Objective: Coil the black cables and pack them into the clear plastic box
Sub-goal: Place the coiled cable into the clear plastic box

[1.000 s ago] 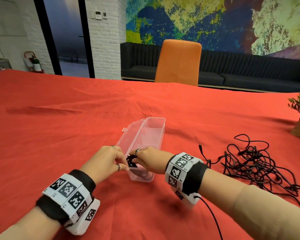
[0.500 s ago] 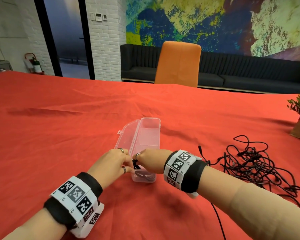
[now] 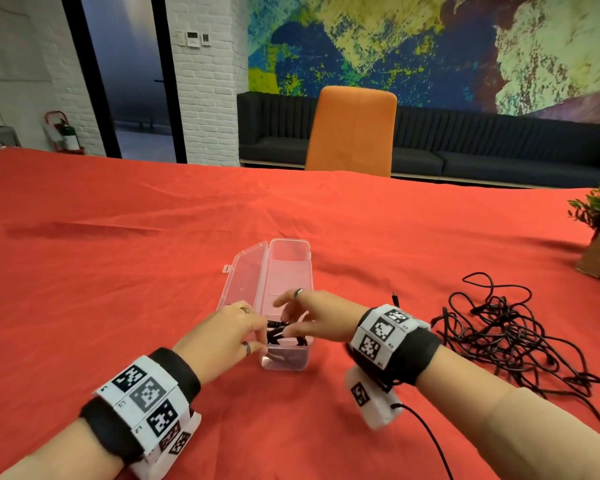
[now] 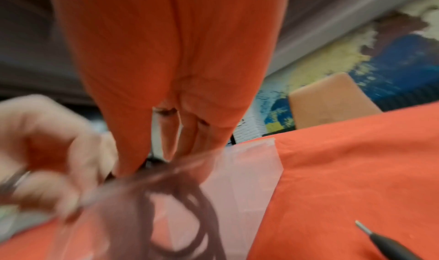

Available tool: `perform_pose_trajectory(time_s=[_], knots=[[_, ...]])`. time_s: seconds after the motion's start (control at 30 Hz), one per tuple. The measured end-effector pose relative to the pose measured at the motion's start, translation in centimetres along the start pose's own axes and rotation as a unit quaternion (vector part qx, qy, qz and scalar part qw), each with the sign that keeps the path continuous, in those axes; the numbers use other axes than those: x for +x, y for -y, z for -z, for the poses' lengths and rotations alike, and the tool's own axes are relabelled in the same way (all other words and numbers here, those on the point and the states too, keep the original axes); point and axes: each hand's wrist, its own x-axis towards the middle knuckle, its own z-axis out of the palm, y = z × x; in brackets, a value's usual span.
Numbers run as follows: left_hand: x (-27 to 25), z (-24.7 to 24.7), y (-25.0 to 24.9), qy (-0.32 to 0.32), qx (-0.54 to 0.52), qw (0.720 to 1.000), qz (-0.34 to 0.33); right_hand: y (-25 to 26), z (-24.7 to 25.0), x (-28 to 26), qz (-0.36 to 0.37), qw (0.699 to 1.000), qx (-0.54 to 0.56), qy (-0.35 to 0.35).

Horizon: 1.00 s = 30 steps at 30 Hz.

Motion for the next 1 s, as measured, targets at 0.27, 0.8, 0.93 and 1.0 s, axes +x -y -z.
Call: perform_pose_trajectory(time_s=[0.27, 0.8, 0.93, 1.0], knots=[[0.7, 0.9, -1.1, 0.034, 0.003, 0.999, 0.012, -0.4, 0.4, -0.1, 0.02, 0.998, -0.062, -0.026], [2.5, 1.1, -1.9, 0.011, 0.027, 0.999, 0.027, -1.7, -0.3, -0.7, -0.022, 0.984, -0.172, -0.033], [2.1, 0.8, -1.8, 0.004, 0.005, 1.0, 0.026, -0.4, -0.4, -0.2, -0.028, 0.948, -0.317, 0.024], [1.9, 0.8, -1.8, -0.006, 0.001, 1.0, 0.023, -0.2, -0.1, -0.1, -0.05, 0.963, -0.259, 0.058]])
